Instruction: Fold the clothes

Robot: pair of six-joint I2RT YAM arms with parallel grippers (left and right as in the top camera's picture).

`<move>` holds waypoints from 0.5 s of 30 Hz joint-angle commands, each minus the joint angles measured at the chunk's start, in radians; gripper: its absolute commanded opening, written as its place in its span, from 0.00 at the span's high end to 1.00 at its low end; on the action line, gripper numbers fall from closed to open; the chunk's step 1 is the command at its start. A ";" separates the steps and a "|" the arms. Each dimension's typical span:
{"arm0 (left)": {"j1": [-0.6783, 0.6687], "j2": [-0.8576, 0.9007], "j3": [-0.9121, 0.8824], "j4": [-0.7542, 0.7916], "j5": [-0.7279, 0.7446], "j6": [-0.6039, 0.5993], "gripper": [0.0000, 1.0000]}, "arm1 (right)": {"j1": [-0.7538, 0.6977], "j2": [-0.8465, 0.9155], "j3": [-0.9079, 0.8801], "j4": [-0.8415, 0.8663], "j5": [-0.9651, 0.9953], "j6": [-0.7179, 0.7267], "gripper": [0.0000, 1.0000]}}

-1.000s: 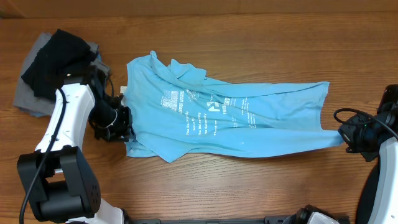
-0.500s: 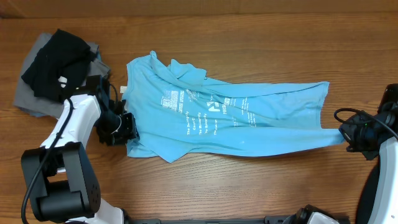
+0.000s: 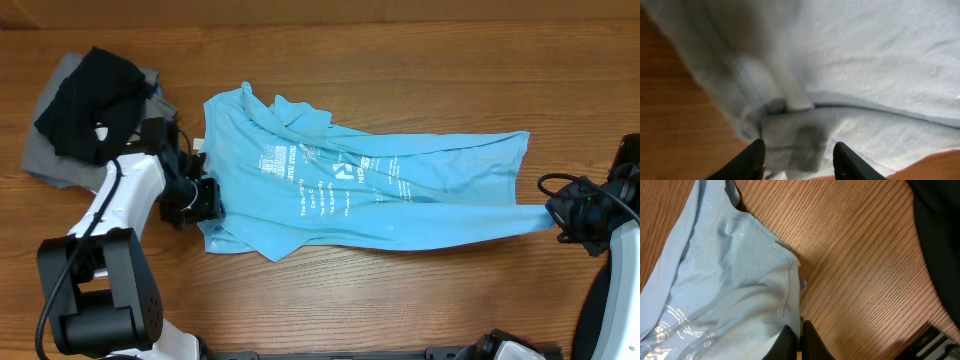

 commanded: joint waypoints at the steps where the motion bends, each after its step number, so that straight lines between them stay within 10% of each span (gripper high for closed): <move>1: -0.046 -0.004 -0.030 0.030 -0.002 0.026 0.59 | -0.002 -0.002 0.011 0.010 0.019 -0.006 0.95; 9: -0.089 -0.004 -0.031 0.006 -0.084 0.025 0.84 | -0.002 -0.002 0.011 0.010 0.016 -0.006 0.95; 15: -0.089 -0.004 -0.031 -0.013 -0.127 0.023 0.63 | -0.002 -0.002 0.011 0.008 0.016 -0.006 0.95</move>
